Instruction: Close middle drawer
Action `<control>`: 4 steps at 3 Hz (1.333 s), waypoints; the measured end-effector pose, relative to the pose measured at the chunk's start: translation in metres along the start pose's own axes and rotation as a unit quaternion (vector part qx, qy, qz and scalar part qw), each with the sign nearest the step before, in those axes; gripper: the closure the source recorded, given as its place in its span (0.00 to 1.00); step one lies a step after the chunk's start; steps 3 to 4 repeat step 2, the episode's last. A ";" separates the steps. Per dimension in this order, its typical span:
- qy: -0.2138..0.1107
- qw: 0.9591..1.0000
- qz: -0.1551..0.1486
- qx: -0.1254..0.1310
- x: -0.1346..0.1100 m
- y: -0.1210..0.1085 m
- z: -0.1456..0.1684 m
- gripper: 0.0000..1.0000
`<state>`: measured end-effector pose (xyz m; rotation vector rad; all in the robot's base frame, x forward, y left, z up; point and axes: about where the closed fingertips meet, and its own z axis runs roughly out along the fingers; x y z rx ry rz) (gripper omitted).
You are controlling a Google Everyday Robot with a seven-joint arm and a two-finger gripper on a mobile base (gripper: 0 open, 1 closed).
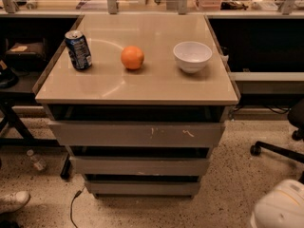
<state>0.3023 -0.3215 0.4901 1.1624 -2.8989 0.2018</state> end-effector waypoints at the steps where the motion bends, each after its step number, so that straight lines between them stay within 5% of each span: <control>1: 0.095 0.988 0.121 -0.007 0.103 0.054 -0.034 0.00; 2: 0.114 0.978 0.176 0.014 0.125 0.057 -0.056 0.00; 4: 0.114 0.978 0.176 0.014 0.125 0.057 -0.056 0.00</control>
Offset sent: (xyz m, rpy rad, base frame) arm -0.1010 -0.0249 0.0289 -0.0982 0.1077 -0.2264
